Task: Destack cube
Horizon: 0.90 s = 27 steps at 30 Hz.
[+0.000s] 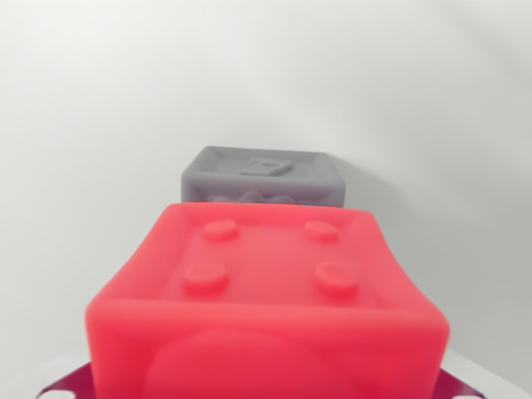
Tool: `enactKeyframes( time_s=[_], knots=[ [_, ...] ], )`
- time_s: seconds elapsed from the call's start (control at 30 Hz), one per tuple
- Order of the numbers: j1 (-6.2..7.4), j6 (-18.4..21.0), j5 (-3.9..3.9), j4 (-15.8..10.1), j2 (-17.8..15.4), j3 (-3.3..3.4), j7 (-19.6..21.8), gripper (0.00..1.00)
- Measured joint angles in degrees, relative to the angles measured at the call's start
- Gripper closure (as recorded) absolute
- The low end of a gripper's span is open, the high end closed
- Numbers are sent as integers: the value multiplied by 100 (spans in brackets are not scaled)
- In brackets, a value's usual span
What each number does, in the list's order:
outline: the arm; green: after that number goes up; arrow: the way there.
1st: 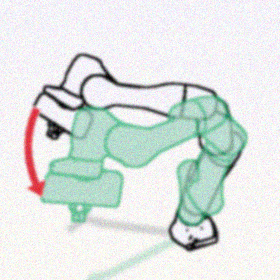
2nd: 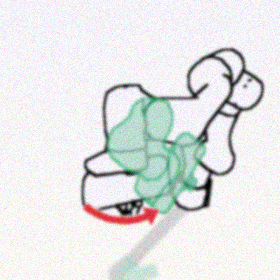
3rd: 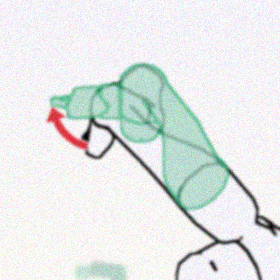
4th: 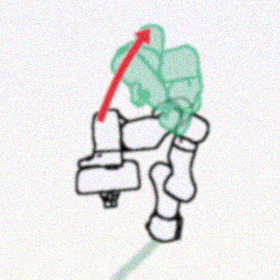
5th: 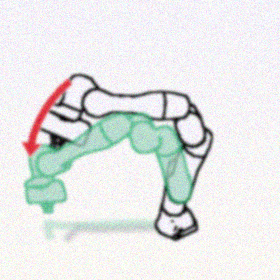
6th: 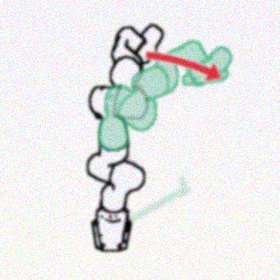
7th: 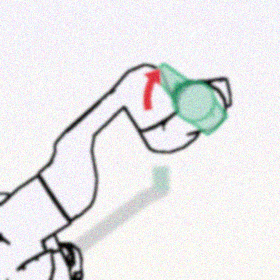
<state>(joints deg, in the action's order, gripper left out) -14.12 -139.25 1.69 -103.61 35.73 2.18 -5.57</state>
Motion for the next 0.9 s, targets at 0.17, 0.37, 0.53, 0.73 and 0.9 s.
enactKeyframes(
  time_s=[0.17,0.37,0.53,0.73,0.9],
  knots=[
    [0,101,0,-7,-112,1,0,100],
    [0,253,0,-11,-275,4,0,100],
    [0,388,-2,-11,-410,5,0,100],
    [0,558,-3,-7,-584,8,0,100],
    [0,702,-4,8,-721,10,0,100]
  ],
)
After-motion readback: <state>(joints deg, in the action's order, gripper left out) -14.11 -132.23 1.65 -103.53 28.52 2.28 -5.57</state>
